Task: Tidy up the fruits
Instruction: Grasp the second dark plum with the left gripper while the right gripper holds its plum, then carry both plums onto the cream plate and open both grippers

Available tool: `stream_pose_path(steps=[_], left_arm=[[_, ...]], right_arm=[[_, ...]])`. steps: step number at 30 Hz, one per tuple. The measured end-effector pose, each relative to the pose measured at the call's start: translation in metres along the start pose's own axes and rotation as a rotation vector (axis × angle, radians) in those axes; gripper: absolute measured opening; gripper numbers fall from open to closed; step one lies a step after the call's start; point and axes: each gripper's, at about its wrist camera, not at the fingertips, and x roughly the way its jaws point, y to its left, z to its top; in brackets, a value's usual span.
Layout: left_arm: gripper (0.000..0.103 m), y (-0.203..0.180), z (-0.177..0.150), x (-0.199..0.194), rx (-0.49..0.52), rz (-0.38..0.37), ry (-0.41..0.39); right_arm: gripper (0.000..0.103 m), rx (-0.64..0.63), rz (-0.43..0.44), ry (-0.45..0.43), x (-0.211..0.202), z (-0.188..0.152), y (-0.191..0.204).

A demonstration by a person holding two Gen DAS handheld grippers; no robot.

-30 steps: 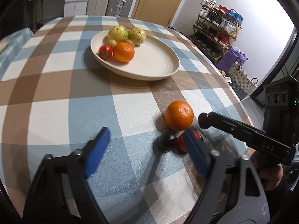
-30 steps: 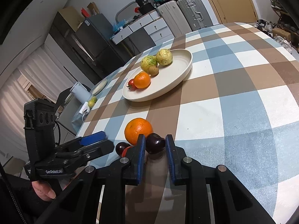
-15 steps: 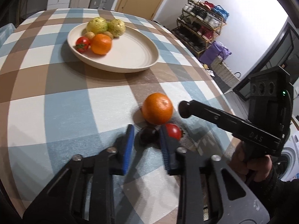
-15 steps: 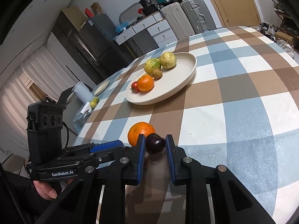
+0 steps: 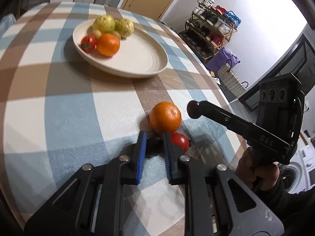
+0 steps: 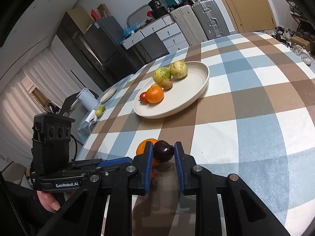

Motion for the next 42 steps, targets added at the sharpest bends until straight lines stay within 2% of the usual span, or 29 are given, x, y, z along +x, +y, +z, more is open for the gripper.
stream_pose_path(steps=[2,9,12,14,21,22,23,25,30,36,42], left_arm=[[0.007,0.001,0.003,-0.002,-0.001,0.0,-0.005],[0.008,0.008,0.004,-0.003,-0.041,-0.025,0.012],[0.02,0.006,0.002,-0.001,-0.04,-0.015,0.021],[0.04,0.005,0.0,0.003,-0.035,0.003,0.035],[0.039,-0.001,-0.005,0.006,0.003,0.016,0.035],[0.037,-0.002,-0.006,0.007,0.013,0.018,0.037],[0.028,-0.005,-0.007,0.007,0.026,0.025,0.041],[0.021,-0.006,-0.009,0.01,0.03,0.021,0.054],[0.02,-0.002,-0.003,0.005,0.012,0.022,0.024],[0.02,0.001,0.021,-0.018,0.015,0.024,-0.048],[0.02,0.008,0.063,-0.021,0.01,0.022,-0.089]], right_arm=[[0.022,0.002,-0.002,0.0,0.0,0.002,-0.001],[0.022,0.008,0.002,0.007,0.005,0.005,-0.003],[0.022,0.003,0.003,0.01,0.005,0.006,-0.002],[0.022,0.004,0.005,0.009,0.005,0.006,-0.002],[0.022,0.0,0.006,0.008,0.005,0.006,-0.001],[0.022,0.0,0.006,0.008,0.004,0.006,-0.001],[0.022,0.0,0.006,0.007,0.004,0.006,-0.001],[0.022,0.0,0.005,0.005,0.004,0.006,-0.001],[0.022,0.004,0.006,0.003,0.004,0.007,-0.002],[0.022,-0.004,0.017,-0.013,0.002,0.018,-0.003],[0.022,-0.003,0.032,-0.035,0.008,0.044,-0.008]])
